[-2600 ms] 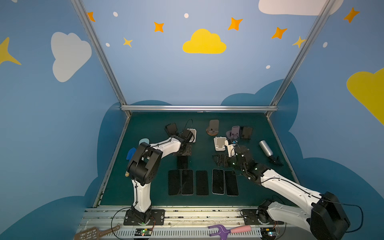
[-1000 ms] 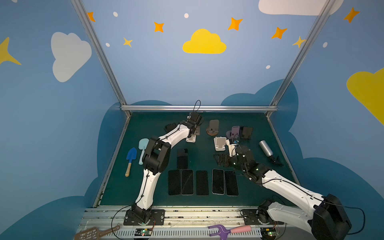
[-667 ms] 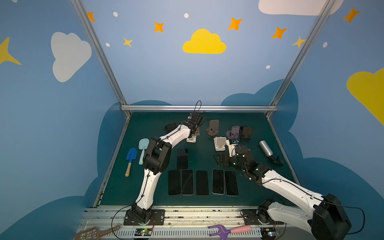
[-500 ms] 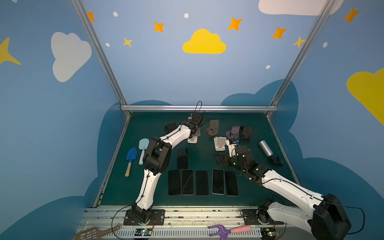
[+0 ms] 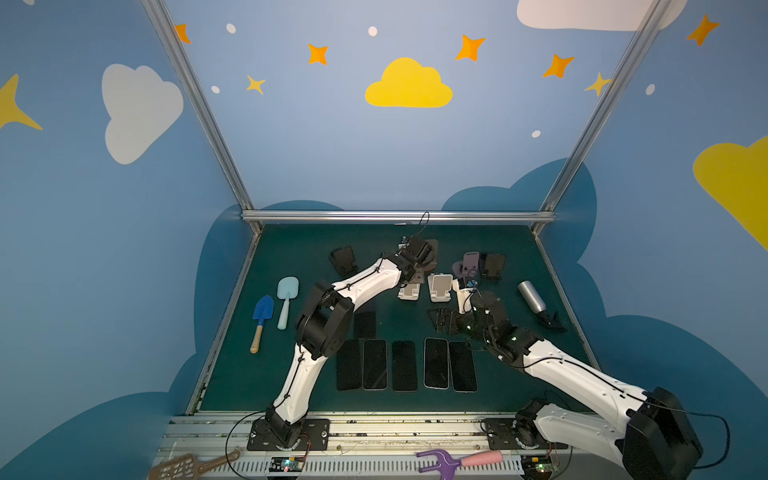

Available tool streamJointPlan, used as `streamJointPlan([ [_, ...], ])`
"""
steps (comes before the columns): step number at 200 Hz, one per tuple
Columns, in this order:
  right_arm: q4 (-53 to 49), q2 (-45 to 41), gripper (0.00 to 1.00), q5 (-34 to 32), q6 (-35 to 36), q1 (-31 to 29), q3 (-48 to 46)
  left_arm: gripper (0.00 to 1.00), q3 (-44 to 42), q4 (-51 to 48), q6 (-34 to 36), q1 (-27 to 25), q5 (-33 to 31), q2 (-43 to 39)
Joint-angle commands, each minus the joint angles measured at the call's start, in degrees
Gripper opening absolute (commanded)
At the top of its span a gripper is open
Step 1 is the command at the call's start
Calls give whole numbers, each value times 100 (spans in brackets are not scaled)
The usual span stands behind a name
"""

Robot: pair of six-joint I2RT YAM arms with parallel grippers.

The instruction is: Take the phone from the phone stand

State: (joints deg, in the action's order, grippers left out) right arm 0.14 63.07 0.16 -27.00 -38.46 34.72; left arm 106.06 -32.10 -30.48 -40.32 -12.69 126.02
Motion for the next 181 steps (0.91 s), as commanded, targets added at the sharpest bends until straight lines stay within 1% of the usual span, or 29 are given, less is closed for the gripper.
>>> streamJointPlan([
  [1,-57,-93,93,-54,8,-4,88,78,213,-200,-262,-63,-220,129],
  [14,-69,-110,93,-52,8,-4,88,90,230,-204,-222,-74,-288,63],
  [29,-66,-137,93,-75,7,1,80,96,276,-255,-250,-64,-468,-85],
  [40,-97,-154,93,-116,2,-4,88,100,384,-363,-50,-13,-577,-235],
  [66,-114,-275,93,-208,0,-3,46,100,456,-508,299,312,-619,-782],
  [79,-72,-305,93,-260,-4,-4,11,100,341,-517,379,605,-710,-1072],
  [91,-24,-313,93,-262,5,-4,-9,100,190,-496,363,904,-950,-1262],
  [102,-8,-289,93,-245,14,-4,-18,100,177,-679,220,1192,-1134,-1310],
  [117,-9,-238,93,-228,20,-4,4,100,236,-1006,-24,1518,-1549,-1233],
  [128,-4,-205,93,-210,33,-4,17,100,257,-1159,-127,1700,-1627,-1154],
  [147,0,-178,93,-193,62,-4,26,100,290,-1298,-424,1820,-2123,-976],
  [165,5,-138,93,-184,75,-4,34,100,328,-1352,-864,1843,-2369,-811],
  [181,1,-96,93,-166,90,-4,51,100,371,-1299,-1226,1867,-2379,-621],
])
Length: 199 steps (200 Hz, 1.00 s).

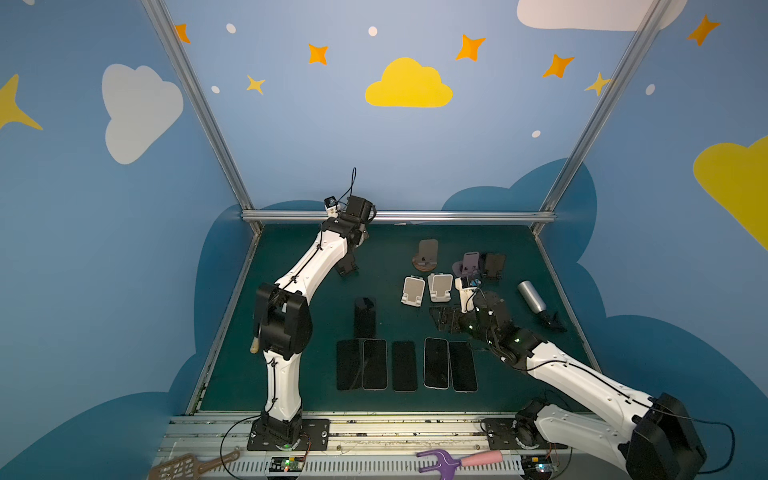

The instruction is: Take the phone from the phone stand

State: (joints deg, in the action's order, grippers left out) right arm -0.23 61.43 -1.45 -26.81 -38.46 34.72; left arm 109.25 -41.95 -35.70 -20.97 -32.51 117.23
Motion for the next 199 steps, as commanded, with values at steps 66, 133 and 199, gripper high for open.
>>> streamJointPlan([
  [66,-13,36,93,-47,73,1,60,100,866,-324,-100,74,-259,1234],
  [133,21,121,93,-39,62,-4,62,100,568,-43,225,279,325,1462],
  [199,23,263,93,-30,61,-3,105,96,232,405,460,287,505,1521],
])
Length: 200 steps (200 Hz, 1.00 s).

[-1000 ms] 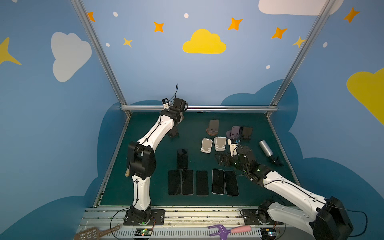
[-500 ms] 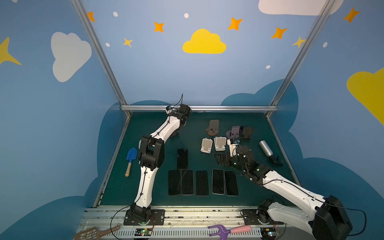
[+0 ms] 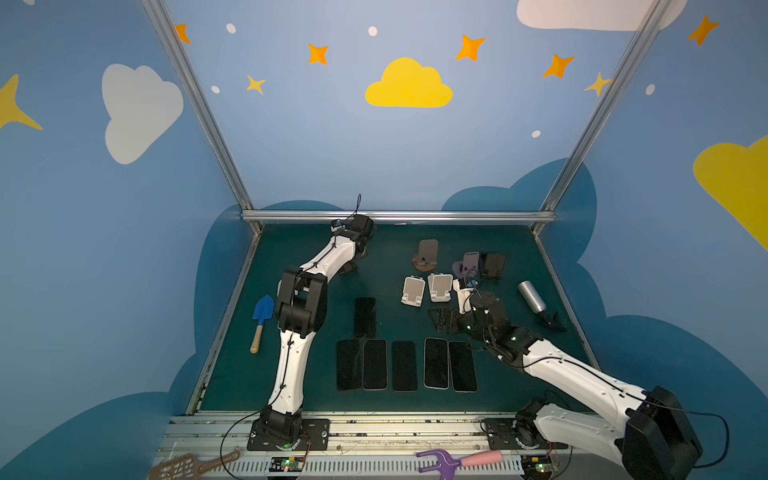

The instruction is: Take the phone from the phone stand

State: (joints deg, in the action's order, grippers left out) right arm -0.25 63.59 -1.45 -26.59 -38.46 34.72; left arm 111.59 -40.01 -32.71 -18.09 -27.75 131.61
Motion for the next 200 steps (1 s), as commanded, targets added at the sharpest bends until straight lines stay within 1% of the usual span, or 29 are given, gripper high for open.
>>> streamJointPlan([
  [1,25,47,93,-30,39,-4,105,96,1,211,160,3,26,92],
  [12,25,56,93,-22,40,-4,114,92,94,160,208,26,41,197],
  [27,11,48,93,-41,43,-4,114,83,283,22,313,37,15,320],
  [43,-4,34,93,-66,40,-4,114,71,286,41,440,35,-16,324],
  [56,8,30,93,-57,40,-4,114,65,257,55,516,34,-54,272],
  [85,21,38,93,-40,32,-4,114,64,164,108,703,-74,-3,-7],
  [114,25,48,93,-39,30,-4,114,64,270,257,904,-534,78,-156],
  [133,17,48,93,-39,24,-4,114,64,577,248,967,-822,433,-20],
  [148,18,48,93,-47,30,-3,114,64,884,257,973,-1030,794,174],
  [162,14,54,93,-48,23,-4,114,64,1261,198,976,-1205,994,442],
  [186,-14,17,93,-56,34,-2,114,64,2173,-247,952,-1397,1014,1059],
  [200,-21,-23,93,-83,33,1,105,64,2757,-629,928,-1426,952,1421],
])
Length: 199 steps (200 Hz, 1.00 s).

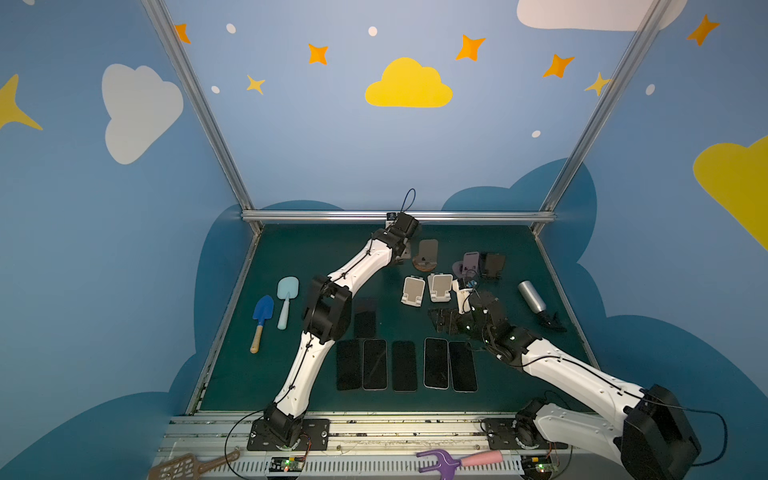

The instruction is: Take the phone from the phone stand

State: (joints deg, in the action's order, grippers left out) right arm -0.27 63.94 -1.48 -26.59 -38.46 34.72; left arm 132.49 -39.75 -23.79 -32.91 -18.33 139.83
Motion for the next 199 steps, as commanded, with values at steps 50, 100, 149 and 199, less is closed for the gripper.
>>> streamJointPlan([
  [50,5,-83,93,-83,24,-4,88,65,830,-645,56,21,-360,704],
  [100,-59,-91,93,-226,40,-4,114,91,766,-561,319,100,565,778],
  [149,-216,-493,93,-639,188,-4,322,100,379,-669,886,66,771,-406],
  [199,16,-1452,93,-1469,700,3,296,100,-505,-478,1080,-15,342,-2375],
])
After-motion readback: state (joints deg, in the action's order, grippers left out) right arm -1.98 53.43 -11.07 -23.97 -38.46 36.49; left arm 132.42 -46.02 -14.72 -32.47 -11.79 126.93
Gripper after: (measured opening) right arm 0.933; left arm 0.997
